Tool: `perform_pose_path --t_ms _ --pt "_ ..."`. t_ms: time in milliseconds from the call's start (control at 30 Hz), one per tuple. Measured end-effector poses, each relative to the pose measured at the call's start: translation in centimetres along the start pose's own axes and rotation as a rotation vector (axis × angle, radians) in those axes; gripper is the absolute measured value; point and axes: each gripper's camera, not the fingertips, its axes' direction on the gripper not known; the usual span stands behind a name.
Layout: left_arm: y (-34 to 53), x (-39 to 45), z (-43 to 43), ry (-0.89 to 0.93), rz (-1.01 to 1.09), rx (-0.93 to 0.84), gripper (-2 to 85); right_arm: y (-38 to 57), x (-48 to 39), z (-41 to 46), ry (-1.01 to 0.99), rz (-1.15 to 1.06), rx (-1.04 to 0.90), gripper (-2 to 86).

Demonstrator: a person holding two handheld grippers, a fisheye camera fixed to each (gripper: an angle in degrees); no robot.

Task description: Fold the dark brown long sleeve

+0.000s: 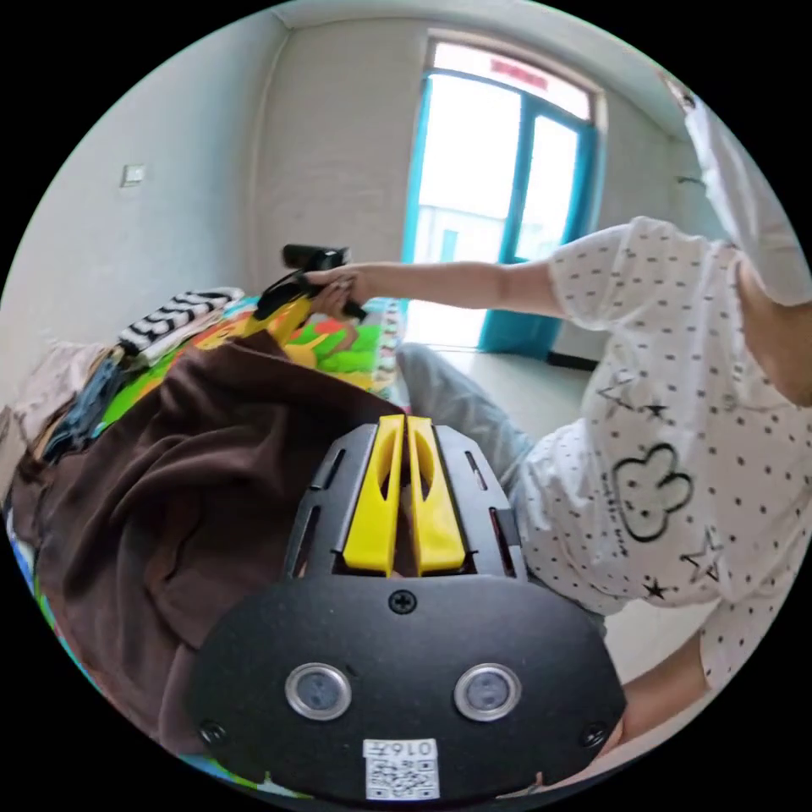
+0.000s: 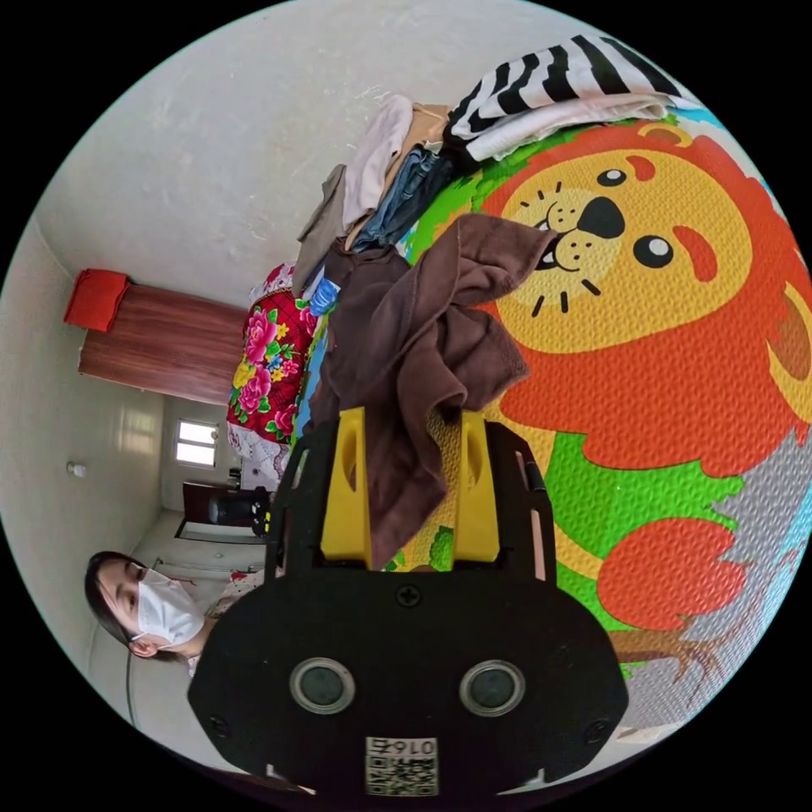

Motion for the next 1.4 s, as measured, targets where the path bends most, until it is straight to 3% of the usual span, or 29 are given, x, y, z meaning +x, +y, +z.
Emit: perform_pose_path --t_ms 100,400,600,733,900,933,1100,1167,1233,1333,1400 --pt "0.2 0.5 0.2 0.204 0.063 0.025 -0.9 -0.4 0.6 0.6 -0.036 0.02 0.015 12.2" --pt "0.3 1.9 5.6 0.404 0.122 -0.082 -1.0 -3.0 -0.4 3.6 -0.199 0.026 0.118 16.2" --pt "1.2 1.6 5.0 0.341 0.132 -0.079 -0.7 -3.5 -3.7 8.7 0.027 -0.001 -0.003 12.1" --pt "2.0 -0.1 4.3 0.371 0.089 -0.069 1.0 -3.5 -6.6 12.5 0.125 -0.077 -0.08 4.4" --pt "3.7 -3.3 -0.8 0.396 0.079 0.039 3.7 -4.0 -10.9 15.5 0.507 -0.212 -0.15 2.7" --pt "3.9 -3.7 -1.6 0.392 0.077 0.064 3.8 -4.4 -12.1 16.0 0.656 -0.244 -0.141 2.6" --pt "7.3 -9.1 -9.6 0.155 -0.058 0.207 4.1 -6.4 -15.6 20.6 1.093 -0.351 -0.105 2.4" --pt "8.9 -11.0 -12.5 0.032 -0.138 0.241 4.1 -6.3 -18.6 21.7 1.209 -0.475 0.067 2.7" --pt "10.6 -12.8 -15.6 -0.094 -0.239 0.276 4.1 -5.9 -20.5 22.0 1.234 -0.524 0.154 3.4" --pt "13.9 -15.8 -21.1 -0.324 -0.456 0.313 4.1 -5.9 -21.5 21.2 1.165 -0.408 0.107 5.2" --pt "17.0 -16.8 -25.7 -0.629 -0.63 0.336 4.0 -4.5 -22.0 19.6 1.093 -0.363 0.135 5.5"
